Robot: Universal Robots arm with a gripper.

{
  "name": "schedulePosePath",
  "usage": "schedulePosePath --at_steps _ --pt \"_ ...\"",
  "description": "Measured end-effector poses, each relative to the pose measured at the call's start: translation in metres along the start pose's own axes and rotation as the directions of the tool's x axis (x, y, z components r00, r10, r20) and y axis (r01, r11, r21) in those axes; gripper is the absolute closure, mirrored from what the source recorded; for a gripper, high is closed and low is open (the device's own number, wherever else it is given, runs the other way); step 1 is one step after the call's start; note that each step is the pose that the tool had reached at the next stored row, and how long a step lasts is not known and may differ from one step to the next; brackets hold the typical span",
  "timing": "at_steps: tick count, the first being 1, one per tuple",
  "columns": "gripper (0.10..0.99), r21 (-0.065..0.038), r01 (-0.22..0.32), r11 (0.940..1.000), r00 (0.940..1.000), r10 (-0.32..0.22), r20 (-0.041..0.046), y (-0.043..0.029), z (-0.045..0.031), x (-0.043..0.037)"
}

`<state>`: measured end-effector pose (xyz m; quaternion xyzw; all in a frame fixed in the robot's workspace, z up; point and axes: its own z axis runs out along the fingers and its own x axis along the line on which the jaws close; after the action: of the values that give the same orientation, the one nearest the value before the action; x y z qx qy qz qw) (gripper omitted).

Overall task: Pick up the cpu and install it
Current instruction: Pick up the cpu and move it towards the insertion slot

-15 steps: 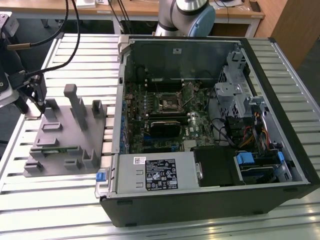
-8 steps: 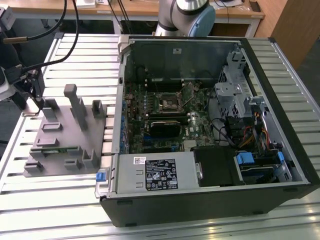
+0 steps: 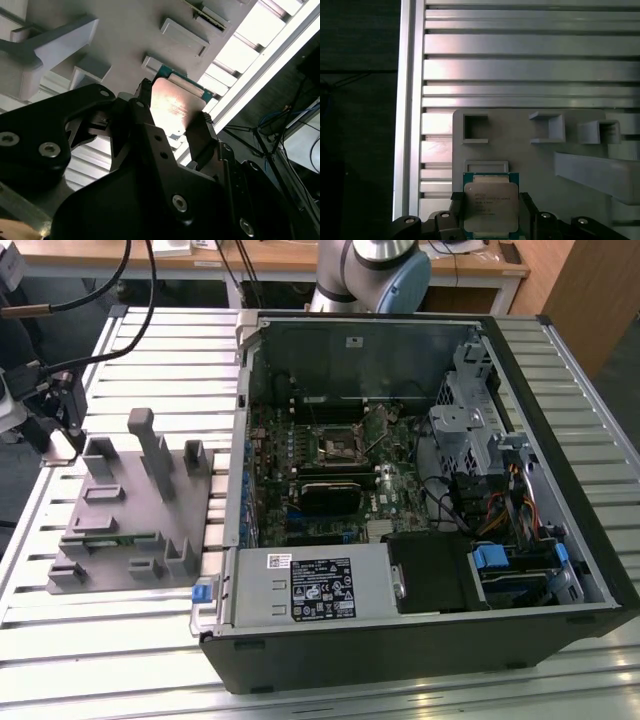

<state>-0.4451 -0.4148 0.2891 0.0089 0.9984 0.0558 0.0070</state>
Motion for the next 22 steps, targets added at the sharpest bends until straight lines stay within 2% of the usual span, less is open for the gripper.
schedulePosePath --at_steps 9,22 --pt "0.557 -0.007 0.000 1.0000 1.0000 0.000 0.0006 0.0021 -0.0159 -0.0001" --pt "0.557 -0.008 0.000 1.0000 1.0000 0.000 0.0007 0.0072 -0.0481 -0.0006"
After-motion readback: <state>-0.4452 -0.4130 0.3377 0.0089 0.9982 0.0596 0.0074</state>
